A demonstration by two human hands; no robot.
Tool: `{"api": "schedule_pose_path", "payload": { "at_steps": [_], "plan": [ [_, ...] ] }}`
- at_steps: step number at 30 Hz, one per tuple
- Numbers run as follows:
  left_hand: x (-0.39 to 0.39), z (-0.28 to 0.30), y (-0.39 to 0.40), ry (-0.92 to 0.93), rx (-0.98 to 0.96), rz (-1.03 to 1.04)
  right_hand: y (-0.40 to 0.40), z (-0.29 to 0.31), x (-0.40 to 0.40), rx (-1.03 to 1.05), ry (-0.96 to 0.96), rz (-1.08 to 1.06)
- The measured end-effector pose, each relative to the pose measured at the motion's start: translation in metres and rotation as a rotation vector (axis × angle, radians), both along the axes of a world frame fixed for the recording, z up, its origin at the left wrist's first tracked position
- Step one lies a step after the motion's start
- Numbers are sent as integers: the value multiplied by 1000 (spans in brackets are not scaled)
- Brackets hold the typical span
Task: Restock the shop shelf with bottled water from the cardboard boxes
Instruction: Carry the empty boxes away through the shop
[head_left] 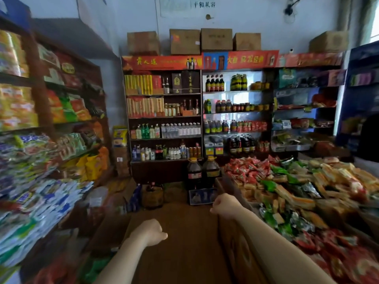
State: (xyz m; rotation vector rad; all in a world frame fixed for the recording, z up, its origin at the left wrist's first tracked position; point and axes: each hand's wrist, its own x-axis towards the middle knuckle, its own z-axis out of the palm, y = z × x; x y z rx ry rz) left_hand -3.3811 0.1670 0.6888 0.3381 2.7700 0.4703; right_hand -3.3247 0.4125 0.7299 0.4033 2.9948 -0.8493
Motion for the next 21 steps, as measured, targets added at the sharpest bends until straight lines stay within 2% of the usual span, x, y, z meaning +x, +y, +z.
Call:
{"api": "schedule_pose_path", "payload": {
  "at_steps": [3, 9, 11, 16, 21],
  "plan": [
    [-84, 3, 6, -58, -2, -11, 2, 0, -82, -18, -7, -24],
    [-242, 11, 13, -26, -31, 0, 11, 5, -230, -35, -5, -27],
    [-283, 8, 20, -97, -65, -12, 16, -5, -277, -52, -1, -37],
    [-404, -21, 35, -169, -70, -10, 30, -37, -410, -58, -56, 22],
    [-518, -52, 29, -199, -13, 99, 35, -62, -560, -59, -121, 110]
  ]
}}
